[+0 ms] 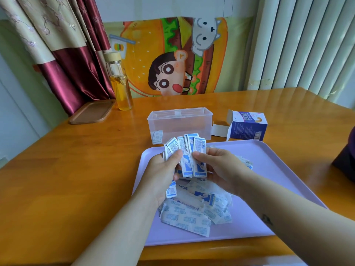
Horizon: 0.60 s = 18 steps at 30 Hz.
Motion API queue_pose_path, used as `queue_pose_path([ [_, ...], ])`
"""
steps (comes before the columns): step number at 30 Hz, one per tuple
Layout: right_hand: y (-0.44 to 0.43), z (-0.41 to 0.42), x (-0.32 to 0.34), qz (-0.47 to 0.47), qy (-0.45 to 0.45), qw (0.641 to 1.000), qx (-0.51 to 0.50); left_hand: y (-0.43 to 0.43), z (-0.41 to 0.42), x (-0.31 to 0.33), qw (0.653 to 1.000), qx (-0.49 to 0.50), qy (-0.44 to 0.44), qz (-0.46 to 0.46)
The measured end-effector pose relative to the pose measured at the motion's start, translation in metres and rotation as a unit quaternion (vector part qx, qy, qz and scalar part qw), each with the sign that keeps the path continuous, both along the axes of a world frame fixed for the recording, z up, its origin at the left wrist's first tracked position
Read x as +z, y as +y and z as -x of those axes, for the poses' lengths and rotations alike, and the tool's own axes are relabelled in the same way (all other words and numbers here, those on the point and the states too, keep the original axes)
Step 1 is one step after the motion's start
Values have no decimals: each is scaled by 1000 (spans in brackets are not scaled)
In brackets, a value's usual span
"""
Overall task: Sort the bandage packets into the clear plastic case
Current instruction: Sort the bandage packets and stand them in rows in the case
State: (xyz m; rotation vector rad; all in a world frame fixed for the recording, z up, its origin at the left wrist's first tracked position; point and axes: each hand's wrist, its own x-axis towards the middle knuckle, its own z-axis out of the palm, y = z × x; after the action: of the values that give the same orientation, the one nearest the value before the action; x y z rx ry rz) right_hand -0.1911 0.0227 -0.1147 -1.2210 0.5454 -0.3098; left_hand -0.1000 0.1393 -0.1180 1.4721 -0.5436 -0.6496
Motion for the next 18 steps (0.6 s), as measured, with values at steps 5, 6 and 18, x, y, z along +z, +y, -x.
queue_pose_path([
  [5, 4, 0, 2, 54, 1, 998, 10, -4, -3, 1, 999, 29, 17, 7],
  [6, 4, -1, 2, 64, 2, 998, 11, -5, -3, 1, 999, 32, 17, 9],
  [18, 28, -11, 2, 264, 11, 965, -9, -10, 11, 18, 981, -36, 184, 56],
])
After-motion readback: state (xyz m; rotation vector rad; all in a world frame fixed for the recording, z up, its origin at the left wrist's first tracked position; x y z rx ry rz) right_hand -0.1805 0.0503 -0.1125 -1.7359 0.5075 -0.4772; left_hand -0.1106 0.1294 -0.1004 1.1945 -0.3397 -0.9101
